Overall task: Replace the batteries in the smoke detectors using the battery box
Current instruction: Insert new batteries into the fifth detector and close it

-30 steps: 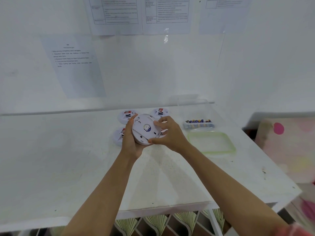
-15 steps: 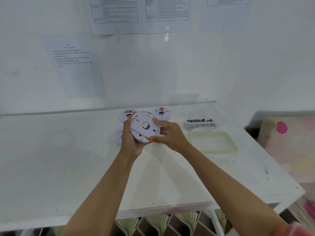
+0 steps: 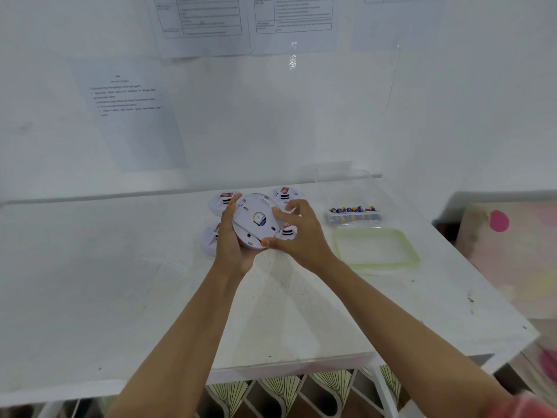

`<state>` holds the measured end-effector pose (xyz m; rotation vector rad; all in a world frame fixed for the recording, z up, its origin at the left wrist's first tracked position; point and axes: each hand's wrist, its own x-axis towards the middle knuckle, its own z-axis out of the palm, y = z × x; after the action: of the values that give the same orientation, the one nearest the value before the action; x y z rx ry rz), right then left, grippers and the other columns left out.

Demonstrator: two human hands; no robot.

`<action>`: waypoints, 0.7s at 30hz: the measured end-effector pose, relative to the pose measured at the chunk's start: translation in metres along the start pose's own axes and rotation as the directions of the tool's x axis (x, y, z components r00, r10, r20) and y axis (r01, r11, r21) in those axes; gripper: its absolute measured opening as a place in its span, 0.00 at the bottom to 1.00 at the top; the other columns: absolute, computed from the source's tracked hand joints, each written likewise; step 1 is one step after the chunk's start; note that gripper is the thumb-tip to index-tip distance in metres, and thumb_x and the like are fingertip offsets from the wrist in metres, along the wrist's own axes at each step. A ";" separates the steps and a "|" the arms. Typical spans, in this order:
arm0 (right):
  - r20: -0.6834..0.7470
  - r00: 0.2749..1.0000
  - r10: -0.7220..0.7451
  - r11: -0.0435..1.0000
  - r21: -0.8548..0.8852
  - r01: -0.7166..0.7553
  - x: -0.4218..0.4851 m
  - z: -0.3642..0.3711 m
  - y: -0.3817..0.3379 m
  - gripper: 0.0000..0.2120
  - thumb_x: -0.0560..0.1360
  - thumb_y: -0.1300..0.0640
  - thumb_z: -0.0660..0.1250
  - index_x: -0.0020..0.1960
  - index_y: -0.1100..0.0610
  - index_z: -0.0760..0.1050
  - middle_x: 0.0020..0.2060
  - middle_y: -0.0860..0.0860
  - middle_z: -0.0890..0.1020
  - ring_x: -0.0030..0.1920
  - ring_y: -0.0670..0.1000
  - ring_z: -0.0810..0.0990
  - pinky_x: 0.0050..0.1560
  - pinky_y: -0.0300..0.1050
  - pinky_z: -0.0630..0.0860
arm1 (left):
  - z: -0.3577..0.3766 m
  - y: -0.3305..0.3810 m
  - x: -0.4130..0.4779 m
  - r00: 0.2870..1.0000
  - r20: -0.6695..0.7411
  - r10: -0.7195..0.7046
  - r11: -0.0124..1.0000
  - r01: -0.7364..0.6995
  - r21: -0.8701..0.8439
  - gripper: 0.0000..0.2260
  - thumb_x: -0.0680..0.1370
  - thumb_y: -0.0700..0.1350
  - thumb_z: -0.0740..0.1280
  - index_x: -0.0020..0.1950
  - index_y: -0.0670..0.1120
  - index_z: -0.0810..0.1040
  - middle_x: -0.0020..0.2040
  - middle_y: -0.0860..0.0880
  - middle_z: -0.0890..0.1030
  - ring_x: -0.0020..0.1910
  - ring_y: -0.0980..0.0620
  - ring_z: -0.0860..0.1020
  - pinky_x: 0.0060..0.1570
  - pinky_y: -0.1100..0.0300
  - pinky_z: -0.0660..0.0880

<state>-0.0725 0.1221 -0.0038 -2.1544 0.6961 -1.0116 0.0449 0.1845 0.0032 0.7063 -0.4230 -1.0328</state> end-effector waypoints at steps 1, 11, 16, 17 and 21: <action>0.006 1.000 -0.015 0.999 -0.034 0.015 0.000 -0.001 -0.001 0.30 0.65 0.53 0.77 0.64 0.60 0.74 0.53 0.51 0.69 0.54 0.46 0.66 0.53 0.34 0.64 | 0.000 -0.001 0.000 1.000 -0.006 0.000 1.000 0.000 -0.010 0.14 0.81 0.53 0.53 0.63 0.52 0.70 0.55 0.46 0.79 0.53 0.45 0.76 0.41 0.47 0.79; 0.082 0.993 -0.082 0.974 -0.205 0.097 0.006 -0.008 -0.014 0.27 0.68 0.52 0.73 0.62 0.63 0.72 0.51 0.59 0.74 0.52 0.56 0.72 0.51 0.48 0.74 | 0.002 -0.006 0.004 0.999 -0.030 -0.011 1.000 0.010 -0.005 0.15 0.81 0.57 0.52 0.62 0.54 0.71 0.55 0.47 0.79 0.54 0.45 0.76 0.43 0.48 0.79; 0.087 0.993 -0.074 0.969 -0.231 0.092 0.009 -0.008 -0.017 0.25 0.67 0.52 0.74 0.58 0.66 0.73 0.50 0.60 0.74 0.50 0.56 0.72 0.47 0.46 0.72 | 0.003 -0.008 0.005 0.999 -0.051 0.001 0.999 -0.003 -0.034 0.16 0.81 0.56 0.53 0.65 0.54 0.70 0.57 0.46 0.78 0.55 0.45 0.76 0.43 0.48 0.79; 0.086 0.995 -0.058 0.973 -0.220 0.076 0.009 -0.006 -0.017 0.25 0.67 0.52 0.74 0.58 0.66 0.73 0.50 0.59 0.74 0.50 0.56 0.72 0.47 0.45 0.72 | 0.003 -0.008 0.005 0.998 -0.055 0.005 0.999 -0.008 -0.045 0.16 0.81 0.55 0.53 0.64 0.54 0.70 0.56 0.47 0.78 0.54 0.45 0.76 0.42 0.49 0.79; 0.066 0.998 -0.023 0.982 -0.187 0.035 0.009 0.000 -0.017 0.26 0.68 0.52 0.74 0.59 0.65 0.72 0.52 0.60 0.73 0.51 0.56 0.72 0.48 0.44 0.71 | 0.003 -0.007 0.005 0.998 -0.058 0.018 0.999 -0.021 -0.049 0.15 0.81 0.55 0.53 0.64 0.53 0.70 0.53 0.48 0.79 0.51 0.47 0.77 0.37 0.51 0.80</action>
<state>-0.0649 0.1270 0.0129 -2.3552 0.7578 -0.9194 0.0409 0.1765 0.0006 0.6848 -0.3533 -0.9989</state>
